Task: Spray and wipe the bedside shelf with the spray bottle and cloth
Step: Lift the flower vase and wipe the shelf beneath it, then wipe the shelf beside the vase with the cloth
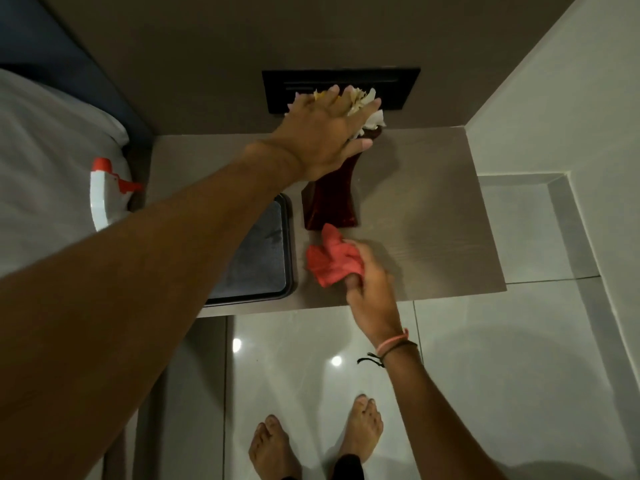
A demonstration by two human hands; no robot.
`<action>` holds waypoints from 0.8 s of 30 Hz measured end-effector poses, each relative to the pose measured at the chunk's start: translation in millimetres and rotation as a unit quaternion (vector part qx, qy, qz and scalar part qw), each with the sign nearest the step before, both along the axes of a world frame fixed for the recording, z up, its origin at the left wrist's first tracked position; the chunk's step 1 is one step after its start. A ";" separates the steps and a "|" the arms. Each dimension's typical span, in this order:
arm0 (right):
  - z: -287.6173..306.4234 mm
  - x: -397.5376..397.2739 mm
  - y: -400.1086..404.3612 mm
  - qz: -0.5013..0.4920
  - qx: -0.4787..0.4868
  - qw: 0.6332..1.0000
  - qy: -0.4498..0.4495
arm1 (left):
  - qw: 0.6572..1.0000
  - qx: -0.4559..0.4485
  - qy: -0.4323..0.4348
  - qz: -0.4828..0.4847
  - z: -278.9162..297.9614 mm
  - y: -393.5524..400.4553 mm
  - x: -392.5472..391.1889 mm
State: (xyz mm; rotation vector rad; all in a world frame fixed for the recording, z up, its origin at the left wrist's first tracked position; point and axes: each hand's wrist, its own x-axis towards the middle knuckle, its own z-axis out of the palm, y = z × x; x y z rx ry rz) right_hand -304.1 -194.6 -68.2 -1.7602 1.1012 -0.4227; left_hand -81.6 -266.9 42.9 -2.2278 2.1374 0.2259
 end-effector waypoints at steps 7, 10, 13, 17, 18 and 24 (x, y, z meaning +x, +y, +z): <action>6.0 -33.5 -8.8 -0.188 0.333 0.915 -0.129 | 0.997 -0.067 -0.031 0.015 -23.7 36.9 -31.7; 7.4 -38.2 -3.1 -0.217 0.430 0.862 -0.157 | 0.997 -0.058 -0.040 0.025 -29.2 47.9 -44.1; 11.6 -34.3 3.7 -0.209 0.469 0.842 -0.167 | 0.998 -0.062 -0.018 0.027 -21.1 53.6 -46.0; 17.8 -15.7 13.3 -0.192 0.469 0.849 -0.153 | 0.950 -0.228 0.174 0.121 -10.6 104.3 -47.9; 19.1 -8.6 14.7 -0.184 0.476 0.844 -0.165 | 0.919 -0.268 0.221 0.184 -15.4 125.2 -48.0; 23.3 65.9 18.9 -0.119 0.482 0.854 -0.157 | 0.552 -0.057 0.634 0.539 -64.7 219.1 -48.4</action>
